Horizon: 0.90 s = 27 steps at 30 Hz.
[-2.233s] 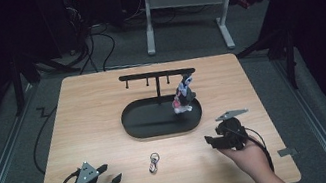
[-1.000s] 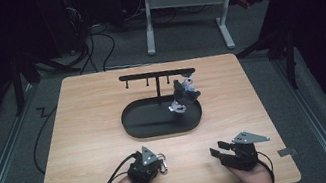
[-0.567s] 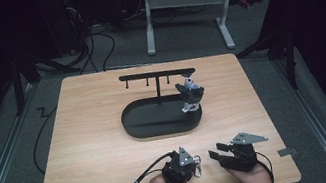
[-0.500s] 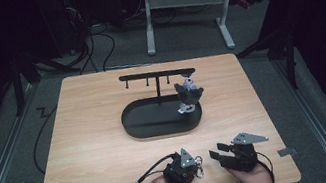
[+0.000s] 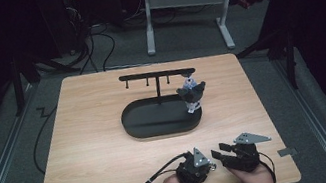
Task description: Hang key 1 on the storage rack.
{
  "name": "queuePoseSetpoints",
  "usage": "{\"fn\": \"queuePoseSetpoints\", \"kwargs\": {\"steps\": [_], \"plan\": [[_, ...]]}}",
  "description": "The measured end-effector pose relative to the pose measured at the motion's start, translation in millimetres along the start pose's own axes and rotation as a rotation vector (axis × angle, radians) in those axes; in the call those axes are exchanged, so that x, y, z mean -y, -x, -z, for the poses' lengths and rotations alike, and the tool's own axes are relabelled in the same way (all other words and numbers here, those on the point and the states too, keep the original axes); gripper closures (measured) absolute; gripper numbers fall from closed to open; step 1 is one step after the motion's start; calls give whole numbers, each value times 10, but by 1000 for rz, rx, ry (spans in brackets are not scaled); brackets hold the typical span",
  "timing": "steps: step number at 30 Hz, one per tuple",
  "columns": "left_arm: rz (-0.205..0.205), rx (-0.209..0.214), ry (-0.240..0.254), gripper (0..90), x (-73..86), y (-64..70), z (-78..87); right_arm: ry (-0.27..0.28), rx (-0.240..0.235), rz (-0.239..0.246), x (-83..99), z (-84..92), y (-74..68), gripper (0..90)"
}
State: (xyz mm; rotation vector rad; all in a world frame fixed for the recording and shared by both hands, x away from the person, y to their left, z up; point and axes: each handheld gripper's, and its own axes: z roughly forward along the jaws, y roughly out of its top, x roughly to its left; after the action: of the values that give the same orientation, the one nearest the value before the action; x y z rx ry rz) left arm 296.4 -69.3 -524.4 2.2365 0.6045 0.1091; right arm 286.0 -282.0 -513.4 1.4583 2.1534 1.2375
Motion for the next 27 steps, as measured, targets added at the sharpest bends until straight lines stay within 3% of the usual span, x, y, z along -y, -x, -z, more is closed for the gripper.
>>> {"fn": "queuePoseSetpoints", "kwargs": {"steps": [2, 5, 9, 14, 16, 18, 20, 23, 27], "plan": [[6, -7, 17, 836, 76, -91, 123, -13, -25, 11, 19, -5, -17, 516], [14, -55, 38, 807, 256, -283, 422, -52, -75, 30, 67, -37, -41, 518], [53, -143, 67, 791, 566, -623, 920, -75, -77, 27, 86, -60, -73, 522], [141, -252, 101, 778, 1026, -1002, 1508, -100, -67, 54, 117, -91, -134, 538], [174, -259, 128, 779, 1186, -1031, 1595, -111, -66, 62, 135, -105, -144, 545], [204, -231, 137, 782, 1296, -1039, 1635, -108, -62, 83, 151, -117, -166, 588], [180, -233, 161, 778, 1274, -1029, 1698, -113, -70, 106, 150, -128, -182, 626], [185, -216, 194, 777, 1263, -1047, 1738, -110, -88, 132, 165, -139, -208, 648], [153, -209, 161, 775, 1295, -1042, 1691, -113, -80, 155, 171, -138, -240, 659]]}}
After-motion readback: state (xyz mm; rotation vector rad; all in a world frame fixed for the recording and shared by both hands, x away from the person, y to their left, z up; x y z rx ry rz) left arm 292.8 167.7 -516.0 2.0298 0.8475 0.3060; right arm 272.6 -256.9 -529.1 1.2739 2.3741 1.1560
